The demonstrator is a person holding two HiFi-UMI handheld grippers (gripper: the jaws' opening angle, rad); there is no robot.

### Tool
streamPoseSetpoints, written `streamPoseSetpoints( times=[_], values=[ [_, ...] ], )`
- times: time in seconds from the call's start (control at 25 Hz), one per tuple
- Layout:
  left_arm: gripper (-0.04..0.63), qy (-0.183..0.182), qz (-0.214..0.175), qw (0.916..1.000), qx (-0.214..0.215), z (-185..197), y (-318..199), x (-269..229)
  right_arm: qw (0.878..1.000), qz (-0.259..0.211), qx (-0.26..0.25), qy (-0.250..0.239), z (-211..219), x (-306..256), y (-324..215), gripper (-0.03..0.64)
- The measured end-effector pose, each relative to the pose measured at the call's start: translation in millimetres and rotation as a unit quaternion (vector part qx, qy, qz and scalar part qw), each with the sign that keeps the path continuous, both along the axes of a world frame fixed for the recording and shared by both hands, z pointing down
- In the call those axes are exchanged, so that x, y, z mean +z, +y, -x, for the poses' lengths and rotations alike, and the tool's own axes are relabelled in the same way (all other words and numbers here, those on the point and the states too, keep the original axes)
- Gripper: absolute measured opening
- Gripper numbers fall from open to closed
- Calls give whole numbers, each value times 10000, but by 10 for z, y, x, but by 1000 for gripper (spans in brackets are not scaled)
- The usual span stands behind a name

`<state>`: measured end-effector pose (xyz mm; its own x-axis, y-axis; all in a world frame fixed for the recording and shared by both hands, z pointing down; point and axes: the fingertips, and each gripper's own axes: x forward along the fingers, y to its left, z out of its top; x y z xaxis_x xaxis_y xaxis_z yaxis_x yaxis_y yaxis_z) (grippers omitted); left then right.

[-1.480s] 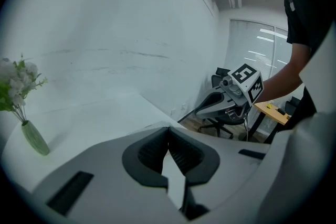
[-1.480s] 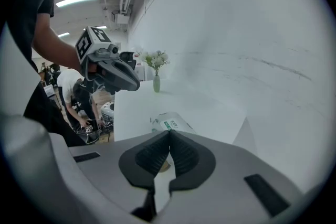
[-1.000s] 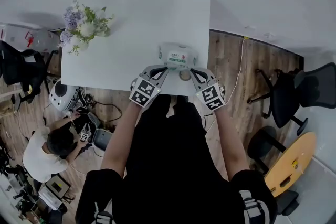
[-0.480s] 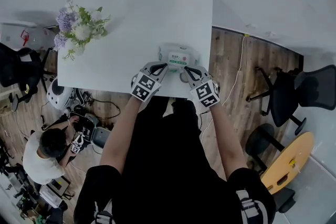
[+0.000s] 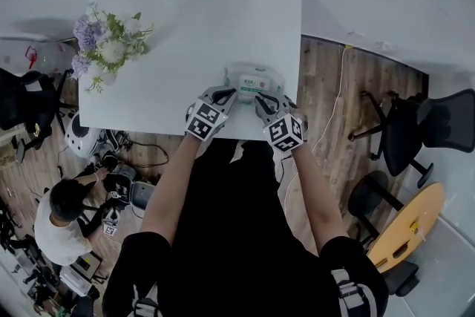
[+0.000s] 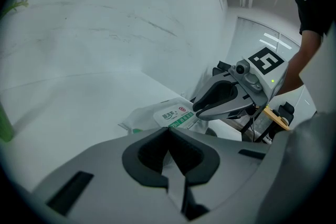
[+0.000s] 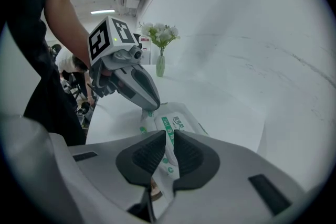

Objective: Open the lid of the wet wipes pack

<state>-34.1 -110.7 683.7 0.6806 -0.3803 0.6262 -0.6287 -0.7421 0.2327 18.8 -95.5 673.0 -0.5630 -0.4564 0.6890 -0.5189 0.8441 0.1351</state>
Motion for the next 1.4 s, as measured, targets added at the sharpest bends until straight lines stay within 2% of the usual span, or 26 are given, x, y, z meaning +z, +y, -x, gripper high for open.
streamPoseSetpoints(
  times=[0.2, 0.76, 1.12, 1.4],
  values=[
    [21, 4, 63, 10000, 47, 11, -17, 54, 9989, -181, -208, 390, 52, 113, -11, 91],
    [21, 40, 152, 9999, 55, 0, -25, 129, 9870, -617, -868, 1206, 115, 227, 50, 92],
    [21, 37, 154, 9999, 55, 6, -23, 153, 9827, -826, -927, 1377, 172, 230, 25, 92],
    [21, 47, 194, 9998, 81, -8, -22, 174, 9822, -785, -973, 1404, 185, 232, 14, 91]
  ],
)
